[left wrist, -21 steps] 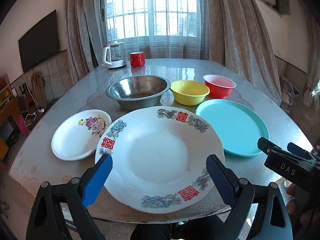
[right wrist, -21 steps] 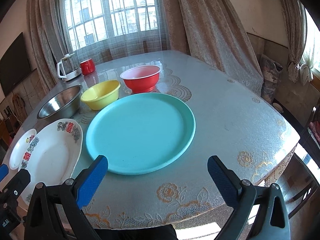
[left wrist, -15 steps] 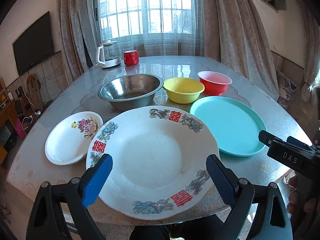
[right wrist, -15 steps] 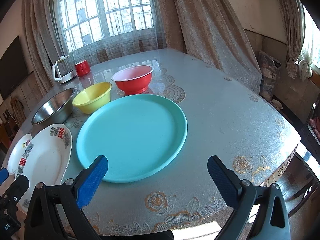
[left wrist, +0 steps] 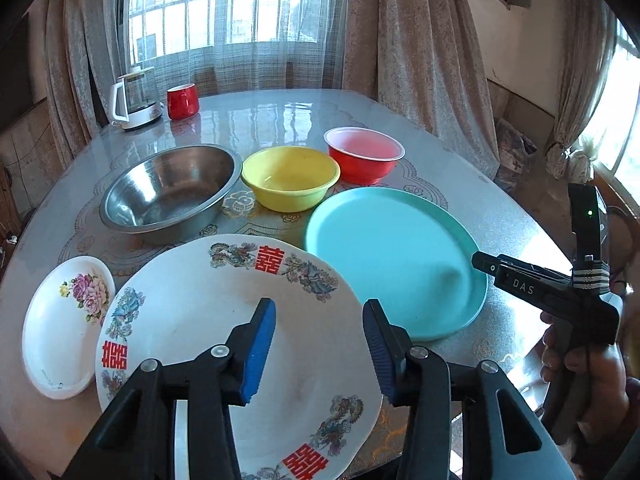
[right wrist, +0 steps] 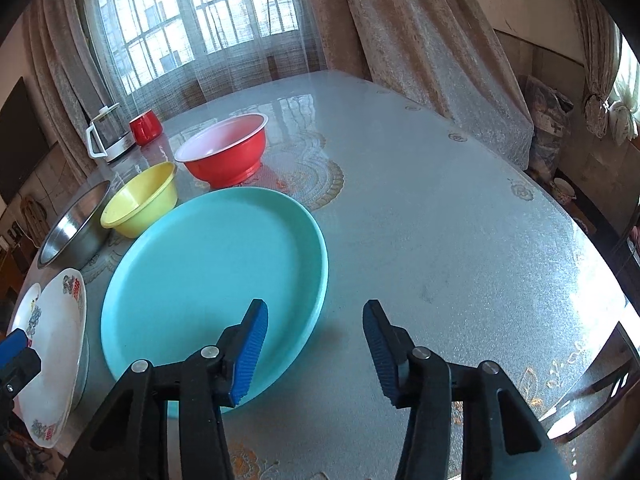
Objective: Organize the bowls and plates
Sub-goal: 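Move the right gripper past the teal plate toward the rose-patterned plate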
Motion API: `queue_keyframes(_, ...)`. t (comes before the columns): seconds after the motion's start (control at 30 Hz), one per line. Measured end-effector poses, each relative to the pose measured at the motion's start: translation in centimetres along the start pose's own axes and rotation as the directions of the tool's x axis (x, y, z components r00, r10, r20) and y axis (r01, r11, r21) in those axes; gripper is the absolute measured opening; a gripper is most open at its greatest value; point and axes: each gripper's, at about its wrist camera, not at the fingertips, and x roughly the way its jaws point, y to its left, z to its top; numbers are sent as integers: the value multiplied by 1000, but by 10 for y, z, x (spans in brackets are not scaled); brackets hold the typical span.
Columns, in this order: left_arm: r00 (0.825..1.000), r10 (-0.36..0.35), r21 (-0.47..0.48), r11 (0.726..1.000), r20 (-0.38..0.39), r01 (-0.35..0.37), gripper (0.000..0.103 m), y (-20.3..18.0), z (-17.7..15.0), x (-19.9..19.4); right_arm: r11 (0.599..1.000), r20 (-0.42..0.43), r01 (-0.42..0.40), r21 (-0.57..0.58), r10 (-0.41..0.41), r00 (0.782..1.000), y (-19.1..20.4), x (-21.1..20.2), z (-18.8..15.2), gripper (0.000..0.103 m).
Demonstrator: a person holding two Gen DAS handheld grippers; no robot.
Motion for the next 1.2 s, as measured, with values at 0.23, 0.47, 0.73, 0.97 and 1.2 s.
queue_keyframes(0.23, 996, -49, 45, 998, -72, 53, 37, -5, 43, 35, 999, -25, -24, -27, 23, 999, -4, 17, 18, 33)
queue_keyframes(0.47, 981, -97, 43, 994, -168, 105, 37, -5, 66, 85, 987, -51, -53, -149, 46, 998, 7, 23, 23, 16)
queue_keyframes(0.73, 964, -108, 59, 990, -244, 126, 37, -9, 67, 118, 980, -63, -57, -188, 46, 997, 1, 22, 27, 12)
queue_keyframes(0.97, 964, -111, 125, 982, -241, 144, 38, -25, 67, 121, 988, -53, -40, -149, 32, 998, -13, 23, 31, 10)
queue_keyframes(1.2, 946, -157, 160, 965, -284, 209, 38, -59, 58, 129, 994, -58, -65, -88, 60, 997, -26, 22, 32, 10)
